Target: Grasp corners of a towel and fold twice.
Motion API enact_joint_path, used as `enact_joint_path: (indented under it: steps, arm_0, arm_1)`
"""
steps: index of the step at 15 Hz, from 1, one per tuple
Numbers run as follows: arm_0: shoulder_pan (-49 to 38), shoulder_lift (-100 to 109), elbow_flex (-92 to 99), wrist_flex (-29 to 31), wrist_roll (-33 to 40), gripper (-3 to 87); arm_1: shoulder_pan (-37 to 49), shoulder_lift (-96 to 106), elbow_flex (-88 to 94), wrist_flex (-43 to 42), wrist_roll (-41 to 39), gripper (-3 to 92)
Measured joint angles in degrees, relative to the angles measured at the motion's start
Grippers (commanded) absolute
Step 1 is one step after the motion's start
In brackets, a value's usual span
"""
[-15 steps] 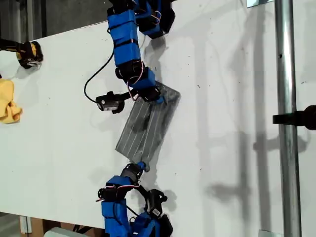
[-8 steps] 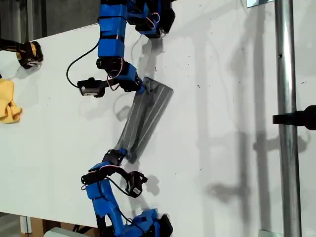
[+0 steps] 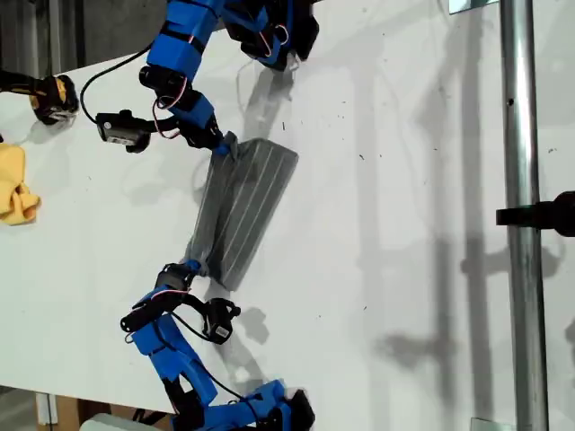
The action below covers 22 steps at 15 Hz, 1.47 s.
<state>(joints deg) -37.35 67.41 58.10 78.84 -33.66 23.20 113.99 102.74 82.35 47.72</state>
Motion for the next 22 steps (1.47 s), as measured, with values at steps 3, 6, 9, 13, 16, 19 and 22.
enact_joint_path:
  steps: [3, 6, 9, 13, 16, 19, 22]
  arm_0:
    - [0.0, -1.6, 0.0, 0.0, 0.0, -1.0]
    - [1.3, -5.4, 0.0, 2.8, -1.3, -1.0]
    - [3.9, -8.1, 0.0, 7.1, -3.6, -1.0]
    - [4.2, -11.3, -0.1, 8.9, -4.7, -1.0]
    - [4.2, -12.7, -1.1, 9.1, -4.7, -1.0]
    - [3.0, -14.6, -2.0, 9.1, -4.2, -0.9]
    - [2.1, -17.4, -4.0, 9.4, -3.5, 5.4]
  arm_1:
    - [-2.5, 0.1, 3.8, -1.7, 0.4, -0.2]
    - [-6.9, -0.8, 6.3, -2.2, 4.1, -0.2]
    - [-12.0, -3.8, 9.7, -5.3, 9.4, -0.2]
    - [-16.8, -12.8, 12.8, -12.2, 15.5, -0.2]
    - [-17.4, -21.6, 12.6, -14.3, 17.0, -0.2]
    - [-17.4, -25.5, 11.2, -14.5, 17.0, -0.2]
    - [-17.4, -26.3, 10.3, -14.7, 17.0, 8.6]
